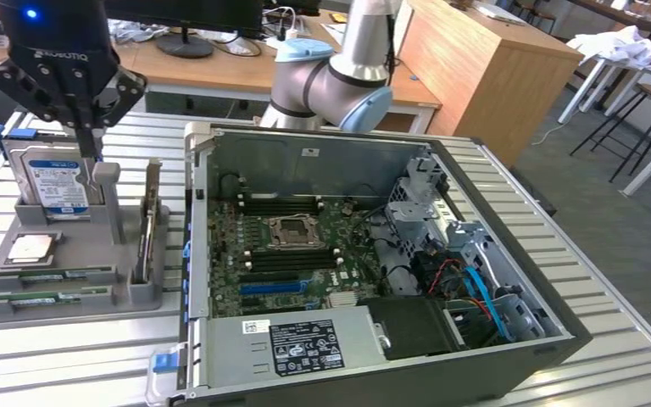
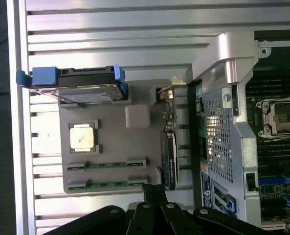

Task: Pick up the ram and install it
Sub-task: 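Reach for the ram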

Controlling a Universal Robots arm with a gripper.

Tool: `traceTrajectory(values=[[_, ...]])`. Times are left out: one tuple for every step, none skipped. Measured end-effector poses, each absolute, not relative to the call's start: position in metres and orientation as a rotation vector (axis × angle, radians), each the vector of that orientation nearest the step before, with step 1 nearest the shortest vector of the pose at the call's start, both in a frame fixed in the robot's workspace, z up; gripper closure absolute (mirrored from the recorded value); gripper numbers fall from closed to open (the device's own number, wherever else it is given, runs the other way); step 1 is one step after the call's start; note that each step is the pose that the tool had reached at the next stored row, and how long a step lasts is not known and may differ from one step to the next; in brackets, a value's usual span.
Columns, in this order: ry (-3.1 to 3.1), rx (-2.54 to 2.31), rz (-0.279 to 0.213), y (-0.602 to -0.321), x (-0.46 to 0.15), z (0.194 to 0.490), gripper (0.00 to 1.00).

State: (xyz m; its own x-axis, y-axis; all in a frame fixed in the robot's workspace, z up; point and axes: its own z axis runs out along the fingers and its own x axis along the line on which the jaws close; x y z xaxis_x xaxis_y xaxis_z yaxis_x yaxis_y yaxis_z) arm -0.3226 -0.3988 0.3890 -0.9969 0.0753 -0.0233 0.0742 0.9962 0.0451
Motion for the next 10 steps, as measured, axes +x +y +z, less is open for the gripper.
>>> traceTrajectory(values=[[3.114, 0.117, 0.069, -0.399, -0.326, 0.389, 0.90], [3.114, 0.117, 0.069, -0.399, -0.329, 0.389, 0.90], [3.114, 0.117, 0.069, -0.399, -0.332, 0.389, 0.90], [3.114, 0.117, 0.069, -0.399, -0.335, 0.389, 0.90], [3.114, 0.117, 0.069, -0.399, -0.338, 0.389, 0.90], [3.114, 0.117, 0.069, -0.399, -0.340, 0.389, 0.90], [3.114, 0.117, 0.069, -0.399, -0.343, 0.388, 0.90], [3.114, 0.117, 0.069, -0.399, -0.346, 0.388, 0.90], [3.114, 0.117, 0.069, -0.399, -0.348, 0.388, 0.90], [3.114, 0.117, 0.069, -0.399, -0.350, 0.388, 0.90]])
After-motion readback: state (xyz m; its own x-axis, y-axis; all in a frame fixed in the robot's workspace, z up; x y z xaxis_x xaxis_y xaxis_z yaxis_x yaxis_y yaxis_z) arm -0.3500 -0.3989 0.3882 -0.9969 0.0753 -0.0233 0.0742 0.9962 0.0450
